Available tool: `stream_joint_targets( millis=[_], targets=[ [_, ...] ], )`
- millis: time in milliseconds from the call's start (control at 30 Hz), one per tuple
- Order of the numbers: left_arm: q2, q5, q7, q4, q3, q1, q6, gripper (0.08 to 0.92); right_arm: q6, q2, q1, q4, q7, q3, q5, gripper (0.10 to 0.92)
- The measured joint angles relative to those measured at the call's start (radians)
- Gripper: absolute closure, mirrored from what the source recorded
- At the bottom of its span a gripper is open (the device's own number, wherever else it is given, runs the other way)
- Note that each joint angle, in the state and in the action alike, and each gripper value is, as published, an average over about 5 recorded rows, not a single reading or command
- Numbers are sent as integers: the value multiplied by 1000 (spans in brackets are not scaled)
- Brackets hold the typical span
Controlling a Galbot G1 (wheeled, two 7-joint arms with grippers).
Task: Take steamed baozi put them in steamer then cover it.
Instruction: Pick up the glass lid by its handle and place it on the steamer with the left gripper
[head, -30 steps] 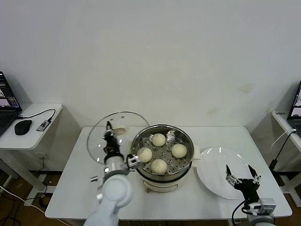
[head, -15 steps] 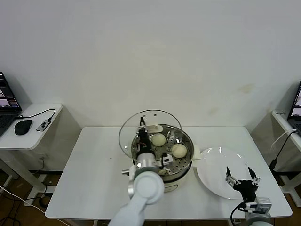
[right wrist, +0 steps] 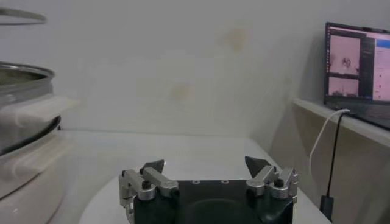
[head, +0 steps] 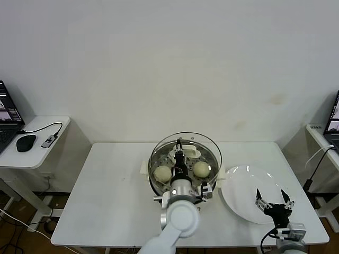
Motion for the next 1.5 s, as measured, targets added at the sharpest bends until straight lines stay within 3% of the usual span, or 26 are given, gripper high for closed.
stream_joint_targets(
  millis=[1500],
  targets=[
    [-11,59,-9,86,-4,22,0,853,8,14,2,-8,-6,-2,-18,203]
  ],
)
